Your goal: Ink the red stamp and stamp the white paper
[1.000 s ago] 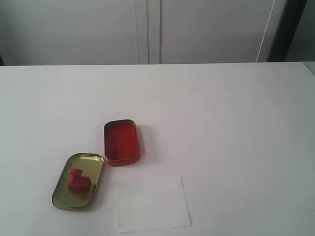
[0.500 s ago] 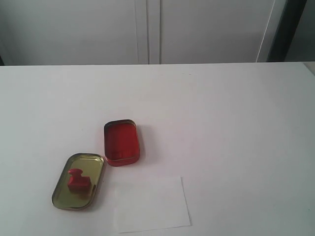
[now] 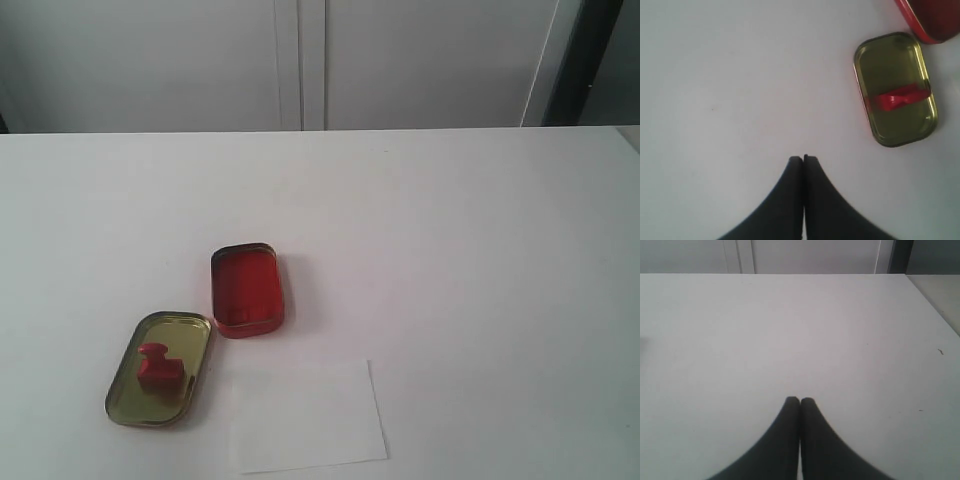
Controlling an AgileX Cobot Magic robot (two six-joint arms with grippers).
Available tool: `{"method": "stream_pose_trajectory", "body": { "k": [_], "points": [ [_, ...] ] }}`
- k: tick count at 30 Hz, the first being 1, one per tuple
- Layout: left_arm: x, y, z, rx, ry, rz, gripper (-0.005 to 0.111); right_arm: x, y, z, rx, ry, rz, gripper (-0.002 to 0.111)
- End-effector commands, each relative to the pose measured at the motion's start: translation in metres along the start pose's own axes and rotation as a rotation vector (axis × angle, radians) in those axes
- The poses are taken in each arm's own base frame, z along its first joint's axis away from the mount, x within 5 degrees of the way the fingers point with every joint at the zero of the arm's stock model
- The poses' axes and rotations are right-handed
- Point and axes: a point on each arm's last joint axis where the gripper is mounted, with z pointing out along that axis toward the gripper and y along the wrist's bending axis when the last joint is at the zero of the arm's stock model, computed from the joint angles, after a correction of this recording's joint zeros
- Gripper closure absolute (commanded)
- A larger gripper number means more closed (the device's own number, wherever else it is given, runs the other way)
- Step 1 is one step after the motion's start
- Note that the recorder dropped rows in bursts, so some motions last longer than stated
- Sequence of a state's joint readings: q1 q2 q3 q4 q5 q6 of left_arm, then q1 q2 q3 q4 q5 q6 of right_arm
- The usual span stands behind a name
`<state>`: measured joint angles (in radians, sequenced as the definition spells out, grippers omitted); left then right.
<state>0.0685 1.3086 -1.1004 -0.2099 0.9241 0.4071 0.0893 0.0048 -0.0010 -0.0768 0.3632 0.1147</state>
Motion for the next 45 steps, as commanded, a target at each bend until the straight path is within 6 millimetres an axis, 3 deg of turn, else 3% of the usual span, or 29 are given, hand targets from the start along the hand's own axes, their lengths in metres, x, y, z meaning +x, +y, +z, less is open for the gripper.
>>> {"method": "stream_pose_trajectory", "body": {
  "k": [1, 9, 20, 25, 31, 45],
  "points": [
    [-0.006, -0.006, 0.012, 0.057, 0.028, 0.046, 0.107, -0.001, 0.0, 0.0, -0.002, -0.017, 0.004, 0.108],
    [-0.028, -0.033, 0.042, 0.095, 0.093, 0.209, 0.107, -0.001, 0.0, 0.0, -0.002, -0.017, 0.004, 0.108],
    [-0.072, -0.083, 0.058, 0.105, 0.196, 0.572, 0.107, -0.001, 0.0, 0.0, -0.002, -0.017, 0.004, 0.108],
    [-0.072, -0.101, 0.061, 0.148, 0.212, 0.762, 0.107, -0.001, 0.0, 0.0, -0.002, -0.017, 0.004, 0.108],
    [-0.069, -0.106, 0.06, 0.228, 0.217, 0.896, 0.107, -0.001, 0.0, 0.0, -0.002, -0.017, 0.004, 0.108],
    [-0.069, -0.119, 0.061, 0.252, 0.188, 1.048, 0.107, -0.001, 0.0, 0.0, -0.002, -0.017, 0.004, 0.108]
  ]
}}
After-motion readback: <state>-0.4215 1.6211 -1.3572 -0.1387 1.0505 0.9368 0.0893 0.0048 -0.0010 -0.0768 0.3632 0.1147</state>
